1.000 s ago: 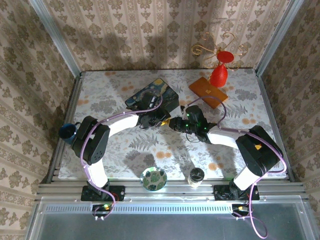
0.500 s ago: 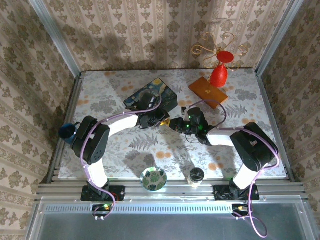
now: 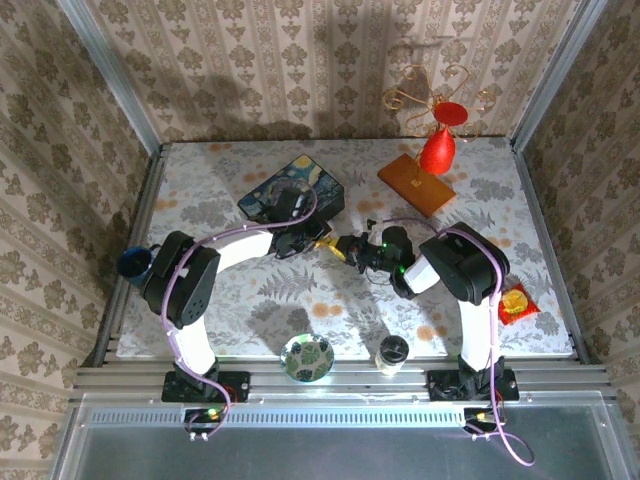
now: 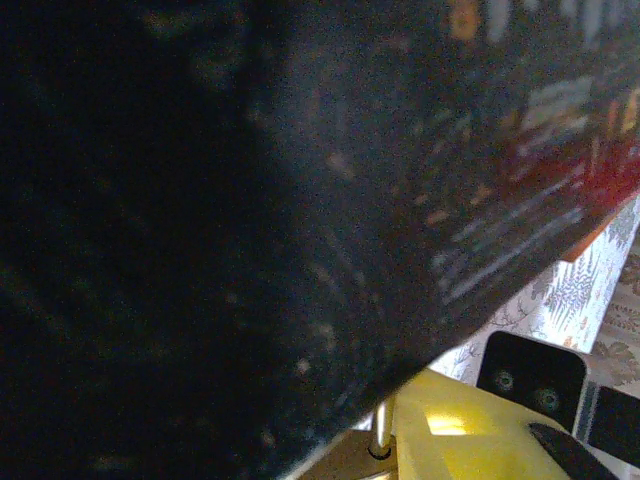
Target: Unlock the padlock with the key
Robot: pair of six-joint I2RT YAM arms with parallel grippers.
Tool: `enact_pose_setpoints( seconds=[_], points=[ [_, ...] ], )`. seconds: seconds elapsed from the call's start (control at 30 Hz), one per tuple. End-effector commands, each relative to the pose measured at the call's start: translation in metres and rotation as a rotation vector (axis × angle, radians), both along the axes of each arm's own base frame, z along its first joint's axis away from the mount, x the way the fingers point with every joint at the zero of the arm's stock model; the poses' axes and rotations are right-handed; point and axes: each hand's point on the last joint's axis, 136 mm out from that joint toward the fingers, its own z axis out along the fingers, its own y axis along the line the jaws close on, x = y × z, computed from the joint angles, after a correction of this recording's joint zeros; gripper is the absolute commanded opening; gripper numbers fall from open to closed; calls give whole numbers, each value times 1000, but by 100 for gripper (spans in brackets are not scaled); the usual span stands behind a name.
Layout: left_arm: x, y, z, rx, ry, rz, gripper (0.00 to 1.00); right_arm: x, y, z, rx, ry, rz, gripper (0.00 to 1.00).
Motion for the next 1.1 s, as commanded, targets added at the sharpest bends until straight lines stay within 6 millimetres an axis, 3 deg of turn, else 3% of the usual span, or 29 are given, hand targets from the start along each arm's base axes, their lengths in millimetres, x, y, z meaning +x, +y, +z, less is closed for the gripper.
enact_pose_setpoints(
  seconds=[0.0, 0.27, 0.5, 0.67, 0.73, 0.8, 1.07],
  points=[
    [-6, -42, 60, -201, -111, -128, 0, 14, -1, 16, 106, 57, -80, 0],
    [-3, -46, 71, -239, -151, -129, 0, 24, 7, 19, 227, 207, -145, 0],
    [-2, -46, 73, -248, -164, -123, 0, 37, 7, 29, 291, 233, -209, 0],
    [-1, -45, 71, -246, -170, -115, 0, 38, 6, 25, 301, 260, -221, 0],
    [1, -45, 71, -245, -169, -110, 0, 36, 5, 22, 280, 246, -217, 21],
    [2, -44, 69, -244, -165, -102, 0, 34, 2, 19, 252, 228, -223, 34],
    [5, -37, 57, -217, -132, -79, 0, 21, -17, 5, 160, 193, -248, 44]
  ],
)
